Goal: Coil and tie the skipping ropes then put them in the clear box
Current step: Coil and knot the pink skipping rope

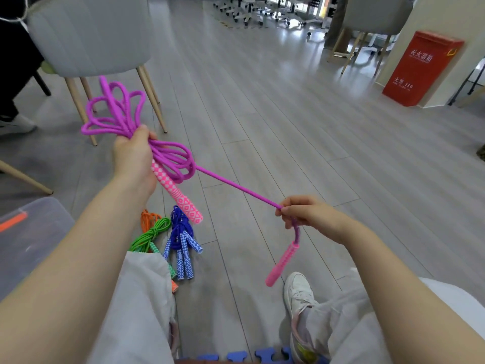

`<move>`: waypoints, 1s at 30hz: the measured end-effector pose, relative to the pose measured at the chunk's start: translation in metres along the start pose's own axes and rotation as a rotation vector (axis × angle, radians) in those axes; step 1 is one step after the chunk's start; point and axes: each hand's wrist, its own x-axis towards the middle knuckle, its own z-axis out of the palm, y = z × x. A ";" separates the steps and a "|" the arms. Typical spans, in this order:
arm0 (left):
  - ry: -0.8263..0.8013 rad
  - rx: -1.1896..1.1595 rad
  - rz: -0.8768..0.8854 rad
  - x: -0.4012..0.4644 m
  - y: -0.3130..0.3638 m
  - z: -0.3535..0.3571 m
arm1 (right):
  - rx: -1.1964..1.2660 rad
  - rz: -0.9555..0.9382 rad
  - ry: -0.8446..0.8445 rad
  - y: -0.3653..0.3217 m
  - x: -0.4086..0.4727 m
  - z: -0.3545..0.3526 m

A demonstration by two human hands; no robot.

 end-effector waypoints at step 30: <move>-1.003 0.487 -0.159 -0.088 -0.044 0.045 | -0.135 -0.351 0.295 -0.056 -0.018 0.014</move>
